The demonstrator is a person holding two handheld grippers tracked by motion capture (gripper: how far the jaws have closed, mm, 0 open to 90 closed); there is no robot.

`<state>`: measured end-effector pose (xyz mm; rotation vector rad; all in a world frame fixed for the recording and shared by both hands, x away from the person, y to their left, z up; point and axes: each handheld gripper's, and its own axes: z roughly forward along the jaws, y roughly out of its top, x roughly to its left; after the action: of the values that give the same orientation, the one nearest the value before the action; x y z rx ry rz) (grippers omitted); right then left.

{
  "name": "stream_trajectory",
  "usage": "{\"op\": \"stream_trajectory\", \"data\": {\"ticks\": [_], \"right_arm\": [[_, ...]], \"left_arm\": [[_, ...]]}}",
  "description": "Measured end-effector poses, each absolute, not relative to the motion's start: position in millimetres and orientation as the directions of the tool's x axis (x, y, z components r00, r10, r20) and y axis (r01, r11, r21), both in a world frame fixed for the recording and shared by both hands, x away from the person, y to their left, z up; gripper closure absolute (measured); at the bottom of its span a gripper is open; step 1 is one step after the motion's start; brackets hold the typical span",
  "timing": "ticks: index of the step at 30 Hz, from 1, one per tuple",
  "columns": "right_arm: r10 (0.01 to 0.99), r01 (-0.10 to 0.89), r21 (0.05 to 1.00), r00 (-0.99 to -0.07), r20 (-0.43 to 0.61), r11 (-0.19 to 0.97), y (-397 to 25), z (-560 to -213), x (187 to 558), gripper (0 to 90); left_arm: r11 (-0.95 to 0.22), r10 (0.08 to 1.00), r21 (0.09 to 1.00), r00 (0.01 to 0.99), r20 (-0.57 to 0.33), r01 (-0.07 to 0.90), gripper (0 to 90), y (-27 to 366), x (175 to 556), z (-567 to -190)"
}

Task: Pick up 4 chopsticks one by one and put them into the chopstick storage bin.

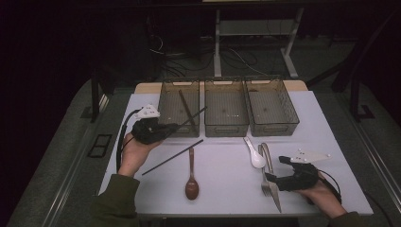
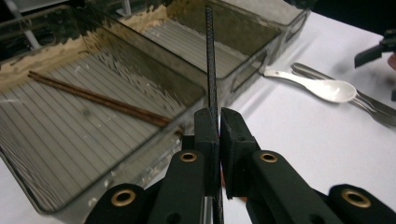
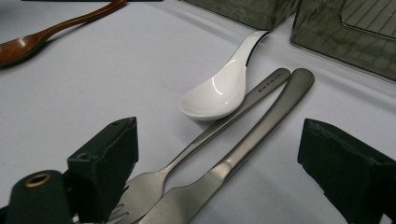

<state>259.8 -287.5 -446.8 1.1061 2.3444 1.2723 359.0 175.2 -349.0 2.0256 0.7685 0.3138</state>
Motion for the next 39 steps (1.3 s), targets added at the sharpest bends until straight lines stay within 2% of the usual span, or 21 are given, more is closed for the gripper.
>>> {"op": "stream_trajectory", "data": {"ticks": [21,39], "right_arm": [[0.732,0.5,0.805,-0.669,0.126,0.319,-290,-446,259,13.9],[0.734,0.498,0.808,-0.667,0.126,0.314,-291,-445,258,13.9]], "left_arm": [[-0.367,0.702,0.816,0.709,-0.073,0.447,84.8,156,418,-332],[-0.357,0.774,0.783,0.63,-0.057,0.509,84.8,148,465,-339]]}}
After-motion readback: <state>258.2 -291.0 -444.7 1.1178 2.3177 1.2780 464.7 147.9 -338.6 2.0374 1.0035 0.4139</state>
